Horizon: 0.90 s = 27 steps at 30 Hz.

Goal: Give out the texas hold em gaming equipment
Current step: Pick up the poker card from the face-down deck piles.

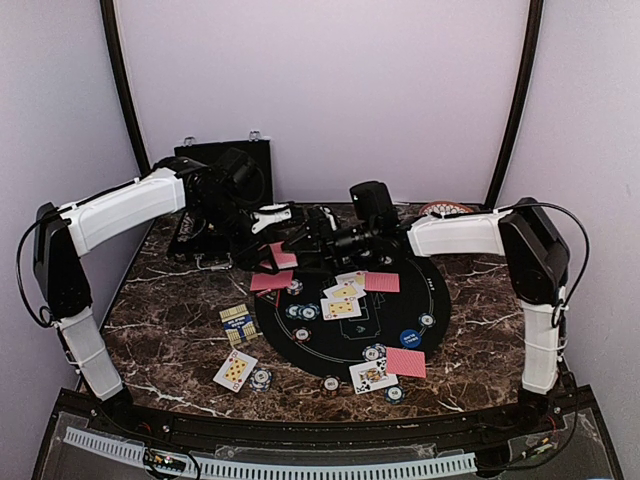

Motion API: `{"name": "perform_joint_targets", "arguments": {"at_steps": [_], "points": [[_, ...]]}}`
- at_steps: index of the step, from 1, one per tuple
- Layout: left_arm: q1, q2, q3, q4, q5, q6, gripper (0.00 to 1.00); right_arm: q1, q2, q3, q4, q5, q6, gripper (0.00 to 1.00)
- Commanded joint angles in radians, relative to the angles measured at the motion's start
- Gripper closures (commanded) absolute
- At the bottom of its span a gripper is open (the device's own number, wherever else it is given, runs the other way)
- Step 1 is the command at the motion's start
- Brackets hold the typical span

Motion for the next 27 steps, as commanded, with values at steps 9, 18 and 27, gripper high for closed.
{"name": "perform_joint_targets", "arguments": {"at_steps": [9,18,27], "points": [[-0.018,-0.004,0.036,-0.013,0.035,-0.009,1.0,0.025,0.101,0.1,0.051,-0.02,0.042,0.23],[-0.02,-0.016,0.034,-0.017,0.042,-0.011,1.0,0.018,0.132,0.111,-0.024,0.004,0.007,0.28],[-0.02,-0.028,0.02,-0.013,0.029,0.0,1.0,-0.024,0.07,-0.004,-0.029,0.018,-0.011,0.36]]}}
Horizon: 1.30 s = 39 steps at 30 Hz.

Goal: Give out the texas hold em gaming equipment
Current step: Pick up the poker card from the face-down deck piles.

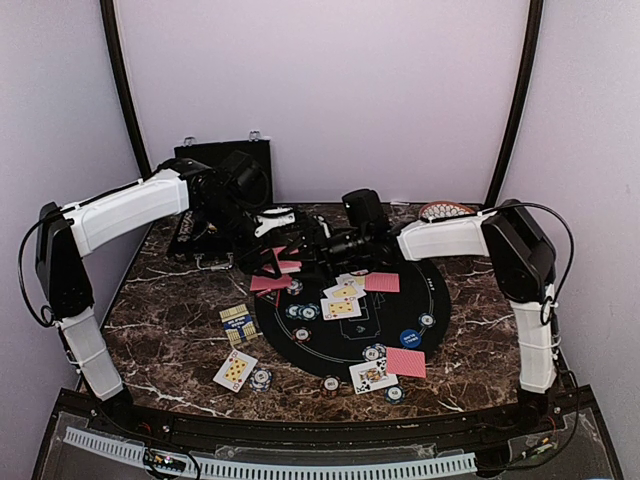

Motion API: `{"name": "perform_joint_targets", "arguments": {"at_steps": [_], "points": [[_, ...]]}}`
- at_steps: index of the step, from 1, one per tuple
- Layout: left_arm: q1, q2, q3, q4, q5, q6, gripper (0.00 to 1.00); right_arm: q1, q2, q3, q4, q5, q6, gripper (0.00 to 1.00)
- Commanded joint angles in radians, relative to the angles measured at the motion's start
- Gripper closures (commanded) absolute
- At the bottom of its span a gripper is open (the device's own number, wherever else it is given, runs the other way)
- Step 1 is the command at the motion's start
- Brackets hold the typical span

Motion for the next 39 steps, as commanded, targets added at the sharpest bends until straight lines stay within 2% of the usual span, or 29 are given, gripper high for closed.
{"name": "perform_joint_targets", "arguments": {"at_steps": [1,15,27,34,39], "points": [[-0.004,-0.039,0.016,-0.006,0.021,0.001,1.0,-0.032,-0.038,-0.078,-0.044,0.032,-0.034,0.36],[-0.004,-0.038,0.013,-0.006,0.014,0.004,1.0,-0.043,-0.136,-0.07,-0.036,0.001,-0.027,0.43],[-0.003,-0.038,0.004,-0.004,0.009,0.008,1.0,-0.055,-0.173,-0.078,-0.064,-0.019,-0.031,0.59],[-0.004,-0.039,0.003,-0.003,0.001,0.008,1.0,-0.048,-0.171,-0.106,-0.009,-0.044,0.008,0.68],[-0.004,-0.035,-0.001,0.003,0.0,0.008,1.0,-0.037,-0.167,-0.132,0.079,-0.071,0.072,0.71]]}}
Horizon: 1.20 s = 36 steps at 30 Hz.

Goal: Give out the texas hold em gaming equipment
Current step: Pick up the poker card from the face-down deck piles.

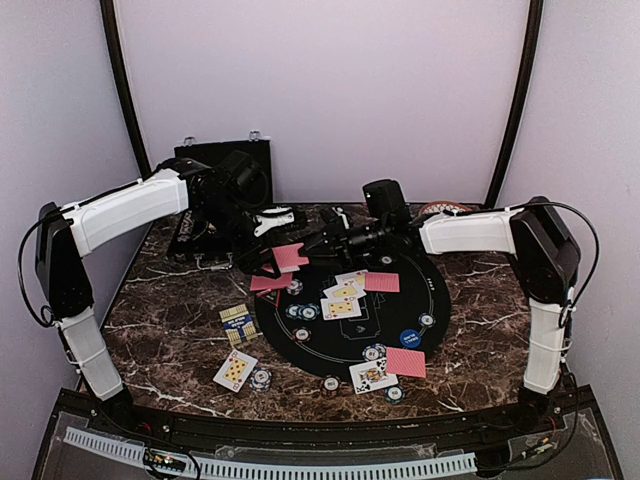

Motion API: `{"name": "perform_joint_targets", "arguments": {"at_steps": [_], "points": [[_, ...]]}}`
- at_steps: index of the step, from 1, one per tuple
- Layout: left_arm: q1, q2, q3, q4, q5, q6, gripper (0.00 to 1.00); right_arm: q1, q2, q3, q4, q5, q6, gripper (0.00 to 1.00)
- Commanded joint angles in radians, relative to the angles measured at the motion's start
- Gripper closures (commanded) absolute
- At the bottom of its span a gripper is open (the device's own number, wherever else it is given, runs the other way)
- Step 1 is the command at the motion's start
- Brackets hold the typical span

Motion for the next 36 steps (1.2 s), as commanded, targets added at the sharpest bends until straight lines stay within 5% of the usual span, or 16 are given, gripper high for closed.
{"name": "perform_joint_targets", "arguments": {"at_steps": [1,8,14,36], "points": [[-0.002,-0.033,0.0,0.012,0.005,0.007,1.0,0.014,-0.016,-0.018,0.12,-0.039,0.061,0.71],[-0.002,-0.023,0.009,0.011,0.006,0.01,1.0,0.019,-0.01,-0.011,0.126,-0.043,0.077,0.73],[-0.002,-0.027,0.003,0.011,0.001,0.01,1.0,0.011,-0.008,-0.002,0.092,-0.036,0.055,1.0],[-0.002,-0.033,-0.012,0.014,-0.011,0.012,1.0,-0.147,-0.162,-0.217,0.088,-0.07,-0.013,1.0]]}}
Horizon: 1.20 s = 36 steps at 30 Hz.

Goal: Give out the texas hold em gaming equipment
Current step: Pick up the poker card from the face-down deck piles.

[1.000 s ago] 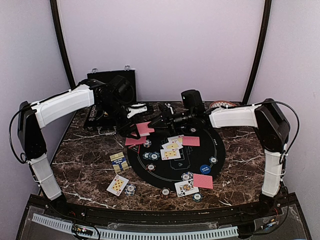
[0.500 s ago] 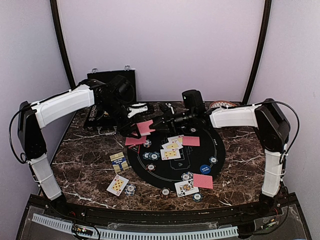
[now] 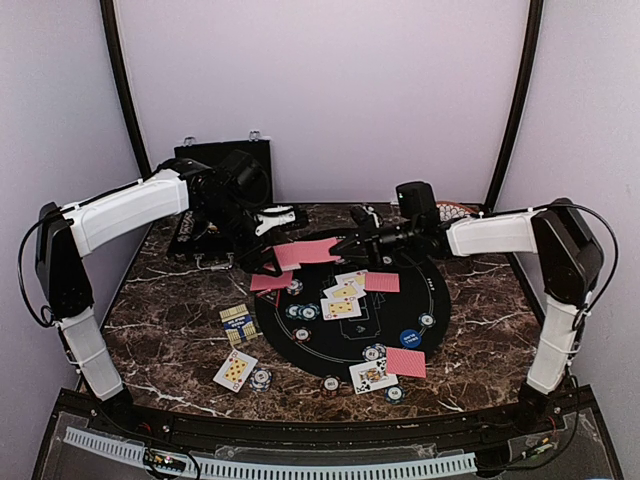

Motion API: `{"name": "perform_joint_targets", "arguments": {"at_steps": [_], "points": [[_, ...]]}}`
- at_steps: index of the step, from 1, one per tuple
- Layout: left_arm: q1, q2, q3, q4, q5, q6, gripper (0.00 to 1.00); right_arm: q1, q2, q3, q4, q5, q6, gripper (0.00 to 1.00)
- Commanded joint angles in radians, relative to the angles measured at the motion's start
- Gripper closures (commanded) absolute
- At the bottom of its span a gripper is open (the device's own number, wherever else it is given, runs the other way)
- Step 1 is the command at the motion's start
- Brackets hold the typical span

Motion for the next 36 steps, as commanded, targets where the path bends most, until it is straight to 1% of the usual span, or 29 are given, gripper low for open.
{"name": "perform_joint_targets", "arguments": {"at_steps": [1,7,13,18,22,25,29,33,36], "points": [[0.002,-0.032,-0.01,-0.011,-0.001,0.008,1.0,-0.052,-0.068,-0.06,-0.013,-0.006,-0.063,1.0],[0.002,-0.035,-0.016,-0.019,-0.012,0.007,1.0,-0.134,-0.128,-0.166,-0.064,-0.005,-0.134,1.0],[0.002,-0.039,-0.019,-0.024,-0.022,0.002,1.0,-0.194,-0.124,-0.231,-0.198,0.038,-0.278,1.0],[0.013,-0.047,-0.034,-0.031,-0.038,-0.005,1.0,-0.209,-0.063,-0.226,-0.385,0.16,-0.444,1.0],[0.049,-0.067,-0.063,-0.031,-0.04,-0.013,1.0,-0.211,-0.04,-0.232,-0.441,0.221,-0.501,1.0],[0.08,-0.09,-0.091,-0.02,-0.047,-0.013,1.0,-0.211,-0.023,-0.221,-0.519,0.312,-0.555,1.0],[0.124,-0.137,-0.139,-0.018,-0.049,-0.011,1.0,-0.211,-0.008,-0.214,-0.56,0.378,-0.587,0.99],[0.164,-0.187,-0.209,-0.014,-0.056,-0.002,1.0,-0.209,-0.015,-0.189,-0.629,0.455,-0.62,0.77],[0.203,-0.236,-0.296,-0.004,-0.059,0.005,1.0,-0.209,-0.047,-0.169,-0.675,0.503,-0.634,0.62]]}}
